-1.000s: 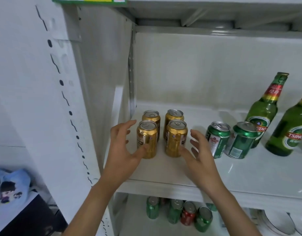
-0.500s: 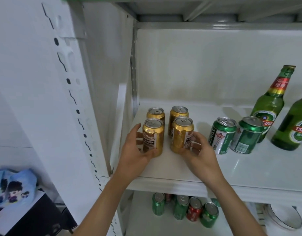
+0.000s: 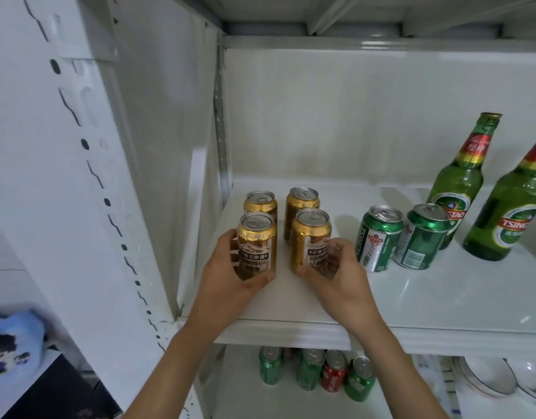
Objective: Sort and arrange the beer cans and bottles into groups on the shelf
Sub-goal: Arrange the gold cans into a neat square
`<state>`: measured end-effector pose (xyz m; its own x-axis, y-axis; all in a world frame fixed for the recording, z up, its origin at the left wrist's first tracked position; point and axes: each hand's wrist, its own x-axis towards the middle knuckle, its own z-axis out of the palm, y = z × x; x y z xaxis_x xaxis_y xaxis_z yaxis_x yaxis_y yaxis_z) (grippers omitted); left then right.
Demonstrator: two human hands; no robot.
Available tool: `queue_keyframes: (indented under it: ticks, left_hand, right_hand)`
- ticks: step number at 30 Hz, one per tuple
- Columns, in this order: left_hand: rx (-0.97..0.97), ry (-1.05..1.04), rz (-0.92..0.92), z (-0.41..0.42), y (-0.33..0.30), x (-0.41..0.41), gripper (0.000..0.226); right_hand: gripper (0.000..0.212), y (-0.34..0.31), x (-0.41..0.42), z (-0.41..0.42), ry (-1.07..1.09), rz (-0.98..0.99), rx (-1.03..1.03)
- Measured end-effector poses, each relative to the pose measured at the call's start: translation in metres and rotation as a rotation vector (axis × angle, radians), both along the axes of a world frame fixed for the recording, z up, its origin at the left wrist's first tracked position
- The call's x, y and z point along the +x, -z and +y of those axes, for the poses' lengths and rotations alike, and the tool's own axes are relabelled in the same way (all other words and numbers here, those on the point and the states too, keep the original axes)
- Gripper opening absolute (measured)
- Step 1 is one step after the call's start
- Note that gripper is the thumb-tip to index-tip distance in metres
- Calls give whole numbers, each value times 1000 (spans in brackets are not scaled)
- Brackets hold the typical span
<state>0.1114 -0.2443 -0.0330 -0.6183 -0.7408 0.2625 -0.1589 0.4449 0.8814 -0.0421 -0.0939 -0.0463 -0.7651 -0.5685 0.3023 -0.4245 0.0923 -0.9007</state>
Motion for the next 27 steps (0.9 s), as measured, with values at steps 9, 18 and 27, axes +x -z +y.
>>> queue_keyframes:
  ticks: [9, 18, 27]
  left_hand:
    - [-118, -59, -10, 1, 0, -4, 82]
    - [-116, -48, -16, 2, 2, 2, 82]
    - [-101, -19, -19, -2, 4, 3, 85]
  right_hand:
    - [59, -6, 7, -9, 15, 244, 160]
    - [65, -7, 14, -6, 17, 238, 164]
    - [68, -8, 15, -3, -19, 224, 184]
